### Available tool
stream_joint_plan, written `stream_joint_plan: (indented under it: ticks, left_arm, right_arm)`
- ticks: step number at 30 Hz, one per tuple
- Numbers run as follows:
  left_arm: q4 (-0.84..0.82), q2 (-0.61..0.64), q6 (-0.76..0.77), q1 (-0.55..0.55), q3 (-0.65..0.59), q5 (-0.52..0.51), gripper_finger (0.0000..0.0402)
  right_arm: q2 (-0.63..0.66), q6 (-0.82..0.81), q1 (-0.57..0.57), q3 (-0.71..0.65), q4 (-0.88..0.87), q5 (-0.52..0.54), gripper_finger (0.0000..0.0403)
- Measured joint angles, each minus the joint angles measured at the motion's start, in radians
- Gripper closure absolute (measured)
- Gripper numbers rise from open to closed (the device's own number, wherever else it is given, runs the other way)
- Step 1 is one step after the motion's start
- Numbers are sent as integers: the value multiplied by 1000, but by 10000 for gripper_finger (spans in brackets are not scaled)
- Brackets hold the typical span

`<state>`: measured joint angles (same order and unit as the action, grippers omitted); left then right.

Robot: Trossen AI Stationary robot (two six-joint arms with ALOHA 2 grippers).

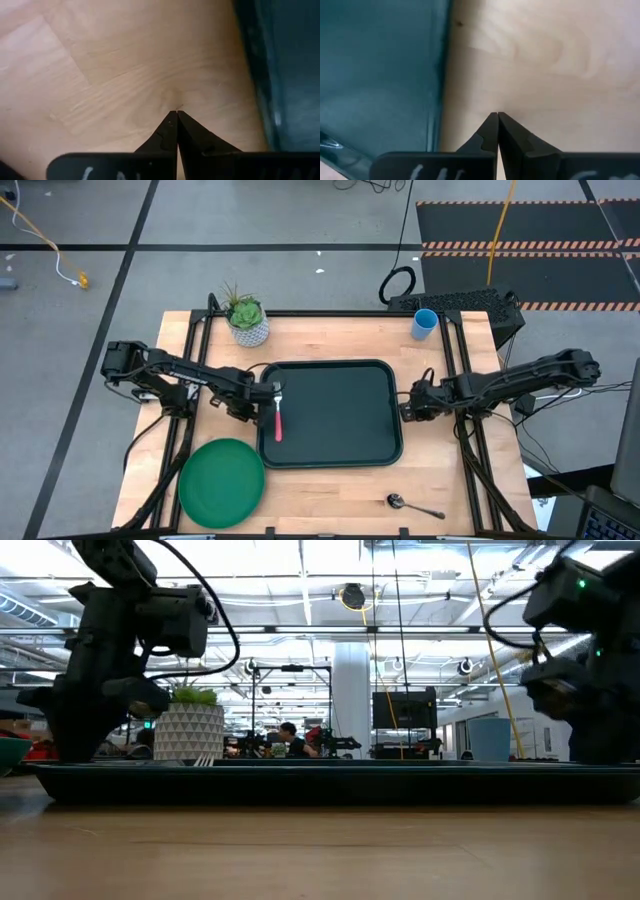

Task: Pick and place plate/cup/fork/spoon on tray
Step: Adjust the dark green serving tray

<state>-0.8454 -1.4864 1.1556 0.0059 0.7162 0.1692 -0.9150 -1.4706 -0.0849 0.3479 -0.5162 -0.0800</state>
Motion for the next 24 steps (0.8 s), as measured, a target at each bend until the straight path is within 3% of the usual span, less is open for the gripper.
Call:
stream_joint_plan:
  ticks: [24]
  left_arm:
    - [93, 0, -26, 105, 0, -17, 396]
  right_arm:
    - [0, -50, 0, -48, 164, 60, 403]
